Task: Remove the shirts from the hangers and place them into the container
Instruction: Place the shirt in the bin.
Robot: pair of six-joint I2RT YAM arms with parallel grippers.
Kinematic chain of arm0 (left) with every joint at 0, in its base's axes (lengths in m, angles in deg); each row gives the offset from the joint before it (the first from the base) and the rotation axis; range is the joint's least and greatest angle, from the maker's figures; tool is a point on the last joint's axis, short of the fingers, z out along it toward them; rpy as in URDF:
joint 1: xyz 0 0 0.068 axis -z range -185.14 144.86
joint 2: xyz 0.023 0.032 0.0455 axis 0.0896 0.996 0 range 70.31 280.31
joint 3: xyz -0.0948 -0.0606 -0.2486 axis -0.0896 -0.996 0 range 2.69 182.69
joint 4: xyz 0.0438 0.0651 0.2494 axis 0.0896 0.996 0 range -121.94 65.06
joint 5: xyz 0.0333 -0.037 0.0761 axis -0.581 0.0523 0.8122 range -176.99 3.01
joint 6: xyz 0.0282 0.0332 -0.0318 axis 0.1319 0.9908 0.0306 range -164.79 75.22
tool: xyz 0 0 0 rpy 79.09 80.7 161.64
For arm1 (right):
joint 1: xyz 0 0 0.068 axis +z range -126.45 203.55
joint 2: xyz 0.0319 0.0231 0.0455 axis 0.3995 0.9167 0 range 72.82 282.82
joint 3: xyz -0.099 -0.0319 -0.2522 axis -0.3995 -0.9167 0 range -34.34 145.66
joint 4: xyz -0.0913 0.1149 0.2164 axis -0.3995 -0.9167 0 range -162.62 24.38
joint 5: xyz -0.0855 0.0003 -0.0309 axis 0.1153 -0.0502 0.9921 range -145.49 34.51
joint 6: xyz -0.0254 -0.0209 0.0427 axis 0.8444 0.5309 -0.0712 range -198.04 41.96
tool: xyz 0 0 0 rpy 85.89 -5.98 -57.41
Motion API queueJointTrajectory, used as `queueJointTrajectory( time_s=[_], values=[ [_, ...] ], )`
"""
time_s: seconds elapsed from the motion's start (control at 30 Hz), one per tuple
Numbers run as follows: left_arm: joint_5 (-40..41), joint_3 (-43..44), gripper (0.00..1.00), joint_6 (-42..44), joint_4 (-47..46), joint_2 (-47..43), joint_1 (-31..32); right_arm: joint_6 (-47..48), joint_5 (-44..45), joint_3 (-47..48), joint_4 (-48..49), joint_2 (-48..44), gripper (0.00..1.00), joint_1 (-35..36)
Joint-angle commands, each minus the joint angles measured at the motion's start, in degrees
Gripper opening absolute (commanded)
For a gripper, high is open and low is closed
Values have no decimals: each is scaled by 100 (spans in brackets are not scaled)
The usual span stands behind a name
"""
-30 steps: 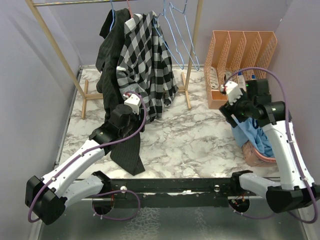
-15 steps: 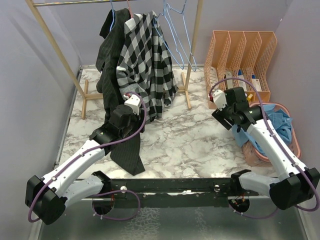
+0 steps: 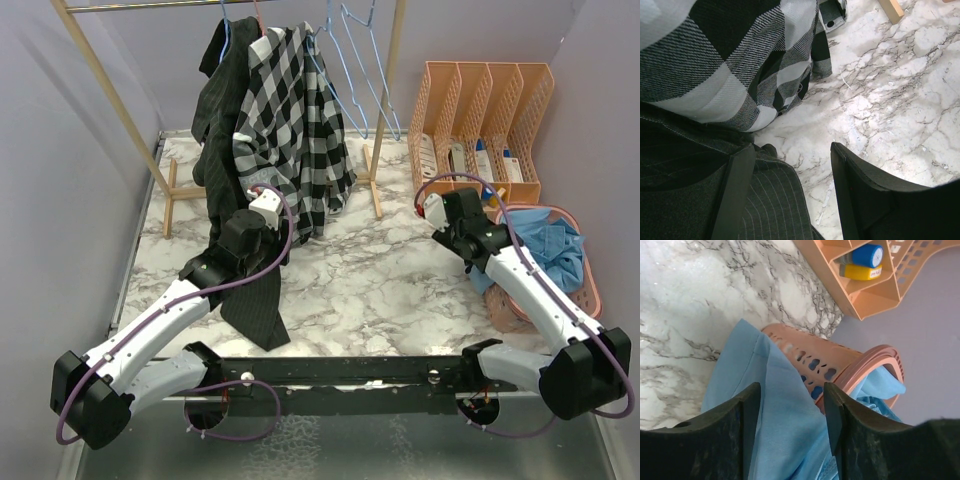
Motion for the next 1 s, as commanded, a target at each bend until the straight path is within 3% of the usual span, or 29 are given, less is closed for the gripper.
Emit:
queueJointTrajectory(
  time_s=[0.0, 0.13, 0.27, 0.43, 0.63, 0.77, 0.97],
  values=[
    [-50, -3, 64, 12, -55, -22, -22, 348, 591, -255, 482, -32, 47, 33],
    [-50, -15, 64, -1, -52, -37, -22, 338, 704, -381, 528, 37, 28, 33],
    [-50, -17, 64, 1, -36, -35, -22, 113, 682, -235, 621, -85, 2, 33],
    [-67, -13, 65, 0, -34, -18, -22, -611, 250, 704, 279, -306, 1, 30],
    [-46, -21, 64, -3, -21, -76, -22, -1049, 406, 1448, 324, -646, 1, -328],
    [-41, -22, 64, -7, -23, -109, -22, -879, -170, 1404, 683, -971, 1, -1463],
    [-46, -21, 64, -11, -22, -151, -22, -596, -2452, 931, 564, -862, 1, -4485]
  ],
)
